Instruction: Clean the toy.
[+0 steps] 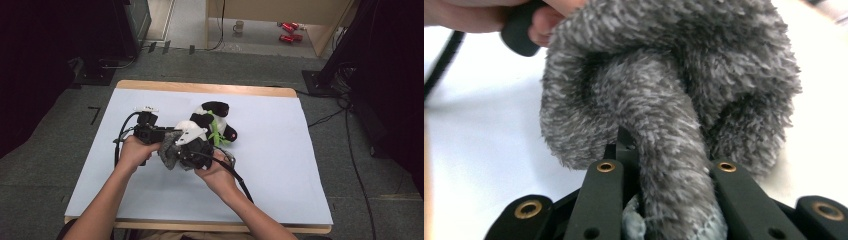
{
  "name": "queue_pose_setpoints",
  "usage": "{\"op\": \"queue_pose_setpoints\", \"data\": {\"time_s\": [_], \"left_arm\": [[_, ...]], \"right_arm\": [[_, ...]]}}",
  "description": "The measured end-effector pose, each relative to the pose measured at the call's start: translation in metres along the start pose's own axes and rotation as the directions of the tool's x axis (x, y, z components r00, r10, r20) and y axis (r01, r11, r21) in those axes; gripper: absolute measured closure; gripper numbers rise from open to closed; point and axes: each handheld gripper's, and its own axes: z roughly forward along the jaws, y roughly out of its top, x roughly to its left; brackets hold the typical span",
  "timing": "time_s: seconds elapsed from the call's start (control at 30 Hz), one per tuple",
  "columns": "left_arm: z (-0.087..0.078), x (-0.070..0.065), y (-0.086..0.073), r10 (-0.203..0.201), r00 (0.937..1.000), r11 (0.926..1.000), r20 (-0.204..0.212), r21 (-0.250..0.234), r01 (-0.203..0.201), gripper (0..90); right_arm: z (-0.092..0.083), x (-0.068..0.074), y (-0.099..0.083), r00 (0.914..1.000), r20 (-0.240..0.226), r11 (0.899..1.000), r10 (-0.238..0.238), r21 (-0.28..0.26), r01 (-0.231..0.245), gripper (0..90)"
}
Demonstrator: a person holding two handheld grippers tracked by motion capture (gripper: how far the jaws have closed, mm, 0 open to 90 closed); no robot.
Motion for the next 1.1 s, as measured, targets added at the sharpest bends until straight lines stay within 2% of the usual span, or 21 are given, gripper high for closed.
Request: {"op": "queue_pose_setpoints", "data": {"time_s": [0.13,0.23,0.3,0.43,0.6,0.67,0.77,0.83,0.97,1.1], "left_arm": [[0.001,-0.002,-0.001,0.015,0.9999,0.9999,-0.002,0.009,-0.015,70.3],[0.001,-0.004,-0.001,0.026,0.9996,0.9996,-0.014,0.015,-0.026,70.3],[0.001,-0.002,-0.001,0.017,0.9998,0.9997,-0.014,0.018,-0.017,70.2],[0.0,0.002,-0.001,-0.001,1.0,0.9999,-0.004,0.017,0.001,69.9],[0.0,0.002,-0.001,0.004,1.0,0.9999,0.001,0.013,-0.004,69.8],[0.0,0.002,-0.001,0.004,1.0,0.9999,0.003,0.01,-0.004,69.8],[0.0,0.003,0.0,-0.002,1.0,1.0,0.002,0.008,0.002,69.8],[0.0,0.003,0.001,0.001,1.0,1.0,0.0,0.005,-0.001,69.8],[0.001,0.004,0.002,0.01,0.9999,0.9999,0.0,0.0,-0.01,69.7],[0.0,0.005,0.001,0.001,1.0,1.0,-0.004,-0.004,-0.001,69.7]], "right_arm": [[0.015,0.002,-0.008,0.9999,0.01,1.0,-0.01,-0.001,0.01,80.5],[0.029,0.0,-0.015,0.9995,-0.02,1.0,0.026,0.01,-0.026,81.2],[0.034,0.001,-0.017,0.9987,-0.029,0.999,0.043,0.008,-0.043,81.3],[0.044,0.007,-0.023,0.9991,-0.019,0.999,0.038,0.021,-0.037,81.3],[0.058,0.009,-0.036,0.9987,-0.038,0.99,0.033,0.139,-0.027,81.2],[0.057,0.006,-0.043,0.9982,-0.048,0.985,0.035,0.172,-0.027,81.2],[0.049,-0.005,-0.056,0.9926,-0.075,0.981,0.096,0.174,-0.082,81.1],[0.044,-0.011,-0.058,0.9888,-0.081,0.975,0.125,0.193,-0.107,81.0],[0.036,-0.019,-0.059,0.9905,-0.064,0.97,0.122,0.22,-0.105,80.9],[0.025,-0.026,-0.055,0.9891,-0.071,0.965,0.128,0.238,-0.108,80.9]]}}
